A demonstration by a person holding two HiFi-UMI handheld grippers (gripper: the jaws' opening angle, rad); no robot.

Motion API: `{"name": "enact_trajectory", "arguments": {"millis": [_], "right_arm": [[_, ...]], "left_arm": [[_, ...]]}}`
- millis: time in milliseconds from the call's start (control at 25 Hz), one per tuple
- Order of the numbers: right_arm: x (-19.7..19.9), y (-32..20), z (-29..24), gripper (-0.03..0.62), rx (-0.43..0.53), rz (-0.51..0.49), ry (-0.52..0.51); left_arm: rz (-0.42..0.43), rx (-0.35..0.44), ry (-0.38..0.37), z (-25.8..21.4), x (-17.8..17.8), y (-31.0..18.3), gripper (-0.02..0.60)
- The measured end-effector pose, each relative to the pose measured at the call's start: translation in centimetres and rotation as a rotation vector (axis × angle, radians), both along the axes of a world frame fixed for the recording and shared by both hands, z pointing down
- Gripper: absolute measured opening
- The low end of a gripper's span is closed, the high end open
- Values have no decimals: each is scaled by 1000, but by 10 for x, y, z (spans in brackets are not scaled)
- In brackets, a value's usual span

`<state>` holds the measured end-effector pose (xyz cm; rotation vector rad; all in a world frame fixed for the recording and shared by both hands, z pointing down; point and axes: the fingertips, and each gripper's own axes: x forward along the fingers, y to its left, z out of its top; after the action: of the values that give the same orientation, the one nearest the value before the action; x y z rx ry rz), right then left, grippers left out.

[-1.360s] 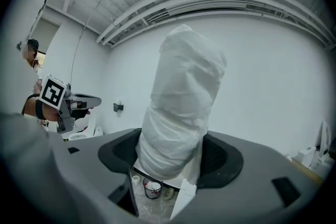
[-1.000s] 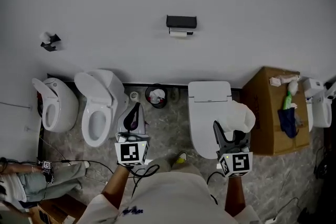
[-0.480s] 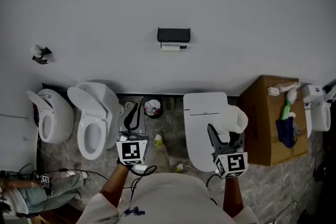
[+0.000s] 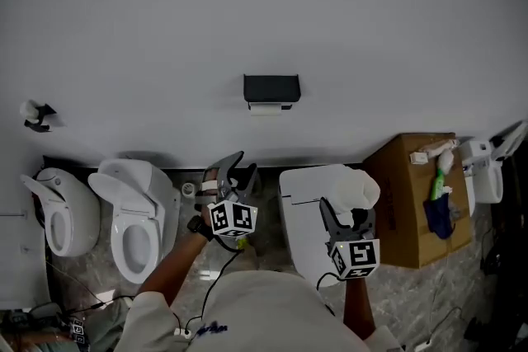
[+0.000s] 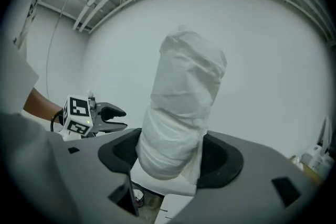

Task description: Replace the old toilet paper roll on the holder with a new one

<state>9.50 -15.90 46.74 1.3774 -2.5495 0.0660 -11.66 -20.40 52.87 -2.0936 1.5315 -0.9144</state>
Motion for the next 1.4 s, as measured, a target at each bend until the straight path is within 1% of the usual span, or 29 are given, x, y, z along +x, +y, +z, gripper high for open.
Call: {"name": "enact_trajectory", "arguments": {"millis": [80,120,200,280,400,480,600,760,840,960,1080,1120,1240,1280,1400], "right_arm": [[-14,-14,2,321,-18,28,4],[-20,-20,4,321,-20,45,22],[-31,-31,5,321,3,79,95],[-42,-42,2,321,36,107,147],[-54,-53,0,321,26,122,109],[-60,-59,2,321,17,117,101],[-63,-68,6,321,8,97,83],[-55,-75,13,321,-23,79,44],[-49,-82,12,321,-23,79,33],[-38,-90,13,321,-27,89,21],[-28,-96,17,321,-36,102,22],[-26,-98,19,321,-38,106,20],[-23,-102,22,321,-42,110,20],[-23,-103,23,321,-44,112,20],[-21,-106,27,321,-52,116,17]], "left_arm": [[59,6,-122,10,-2,-26,202],[74,-1,-176,17,-4,-40,202],[77,-18,-264,33,-10,-67,204],[73,-8,-350,44,-15,-94,209],[87,11,-467,56,-14,-122,216],[95,11,-516,63,-11,-136,218],[102,2,-571,68,-5,-154,229],[115,-68,-601,86,6,-168,235],[114,-87,-625,96,7,-177,235],[95,-69,-655,101,7,-190,235],[75,-23,-698,102,6,-201,233],[76,-29,-707,103,6,-202,229],[89,-71,-699,104,7,-200,200],[87,-72,-701,105,7,-200,181],[79,-53,-733,106,5,-202,176]]}}
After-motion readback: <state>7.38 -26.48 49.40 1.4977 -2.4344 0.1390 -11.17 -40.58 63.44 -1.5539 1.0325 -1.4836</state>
